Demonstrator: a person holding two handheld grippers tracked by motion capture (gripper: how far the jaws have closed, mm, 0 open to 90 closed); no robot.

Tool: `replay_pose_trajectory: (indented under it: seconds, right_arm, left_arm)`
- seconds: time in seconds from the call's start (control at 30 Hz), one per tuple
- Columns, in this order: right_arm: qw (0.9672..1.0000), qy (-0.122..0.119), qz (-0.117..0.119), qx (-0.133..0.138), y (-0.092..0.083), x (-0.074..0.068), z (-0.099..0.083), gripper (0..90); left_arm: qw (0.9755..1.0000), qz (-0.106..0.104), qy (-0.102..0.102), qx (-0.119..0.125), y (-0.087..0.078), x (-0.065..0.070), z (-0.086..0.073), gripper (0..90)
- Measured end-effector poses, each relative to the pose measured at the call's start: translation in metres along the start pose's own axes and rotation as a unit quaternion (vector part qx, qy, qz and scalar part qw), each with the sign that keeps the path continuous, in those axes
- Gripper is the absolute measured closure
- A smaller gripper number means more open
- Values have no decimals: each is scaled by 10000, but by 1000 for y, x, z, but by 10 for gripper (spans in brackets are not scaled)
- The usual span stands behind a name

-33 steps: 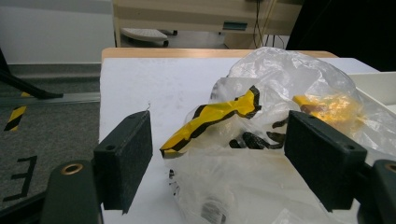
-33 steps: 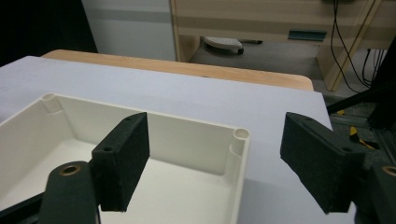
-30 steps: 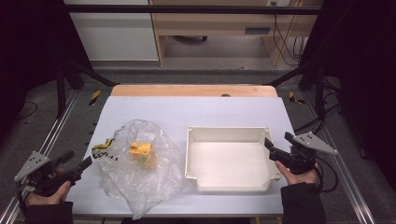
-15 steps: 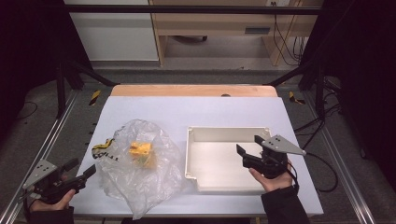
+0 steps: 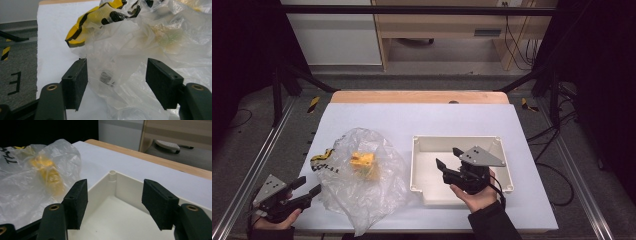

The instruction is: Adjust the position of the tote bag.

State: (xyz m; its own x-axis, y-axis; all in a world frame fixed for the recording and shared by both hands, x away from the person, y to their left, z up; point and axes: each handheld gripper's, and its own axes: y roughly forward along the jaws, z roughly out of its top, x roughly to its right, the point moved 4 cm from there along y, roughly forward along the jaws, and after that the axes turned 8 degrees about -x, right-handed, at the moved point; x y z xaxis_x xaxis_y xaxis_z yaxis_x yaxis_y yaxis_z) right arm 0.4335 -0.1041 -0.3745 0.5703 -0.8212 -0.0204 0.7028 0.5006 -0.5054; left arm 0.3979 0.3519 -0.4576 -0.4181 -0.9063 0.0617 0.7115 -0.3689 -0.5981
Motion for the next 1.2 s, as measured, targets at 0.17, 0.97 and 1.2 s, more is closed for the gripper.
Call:
replay_pose_trajectory:
  seconds: [0.17,0.97,1.2]
  right_arm:
    - [9998,-59,160,70,6,-15,11,395]
    - [9965,-367,735,-142,57,-91,31,426]
    - [9935,-458,1019,-211,74,-116,27,447]
  left_arm:
    - [9999,1,65,-100,5,0,-1,406]
    - [9989,-107,416,-163,22,3,10,847]
    - [9986,-181,480,-125,23,6,11,898]
